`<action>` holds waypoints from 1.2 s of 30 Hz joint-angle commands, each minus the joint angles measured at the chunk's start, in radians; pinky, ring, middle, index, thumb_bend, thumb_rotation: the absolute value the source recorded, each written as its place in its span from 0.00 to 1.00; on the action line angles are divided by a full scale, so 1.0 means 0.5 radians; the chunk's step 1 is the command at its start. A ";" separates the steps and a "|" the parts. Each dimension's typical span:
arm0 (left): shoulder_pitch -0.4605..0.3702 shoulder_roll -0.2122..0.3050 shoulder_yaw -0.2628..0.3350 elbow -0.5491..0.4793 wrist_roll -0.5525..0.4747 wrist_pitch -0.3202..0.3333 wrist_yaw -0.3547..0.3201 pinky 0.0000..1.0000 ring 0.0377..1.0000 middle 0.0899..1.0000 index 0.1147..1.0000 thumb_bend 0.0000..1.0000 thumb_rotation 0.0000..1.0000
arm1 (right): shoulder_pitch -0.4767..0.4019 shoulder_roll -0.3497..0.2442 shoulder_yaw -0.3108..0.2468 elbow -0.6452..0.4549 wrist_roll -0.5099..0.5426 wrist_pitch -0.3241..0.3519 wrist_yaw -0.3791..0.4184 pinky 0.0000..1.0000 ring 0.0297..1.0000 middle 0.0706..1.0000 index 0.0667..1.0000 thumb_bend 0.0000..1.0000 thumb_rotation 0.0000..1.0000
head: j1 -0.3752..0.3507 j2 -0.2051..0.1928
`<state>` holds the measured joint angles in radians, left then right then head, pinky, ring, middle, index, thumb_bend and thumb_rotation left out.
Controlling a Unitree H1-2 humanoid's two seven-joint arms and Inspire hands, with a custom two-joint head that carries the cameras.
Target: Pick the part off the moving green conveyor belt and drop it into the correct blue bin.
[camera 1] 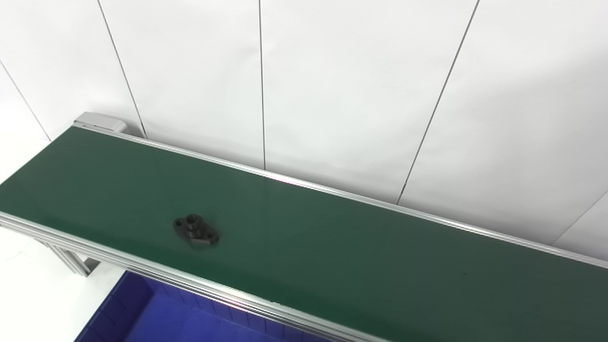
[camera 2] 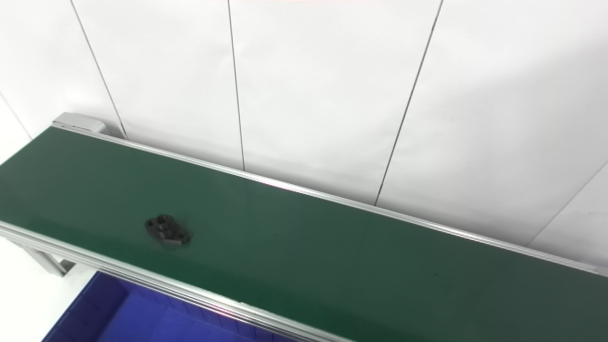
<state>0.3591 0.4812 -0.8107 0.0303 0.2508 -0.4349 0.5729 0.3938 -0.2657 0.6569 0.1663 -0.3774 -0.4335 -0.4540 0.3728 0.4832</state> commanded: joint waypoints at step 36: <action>-0.008 0.131 0.057 -0.121 0.005 -0.070 0.035 0.69 0.78 0.81 0.79 0.80 0.52 | -0.249 0.244 -0.494 -0.785 0.082 -0.017 0.289 0.92 0.88 0.87 0.92 0.78 0.54 | -0.405 0.213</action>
<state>0.3484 0.5204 -0.7934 0.0023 0.2506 -0.4356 0.5873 0.2725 -0.1594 0.4174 -0.1778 -0.3113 -0.4328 -0.3359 0.2056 0.5706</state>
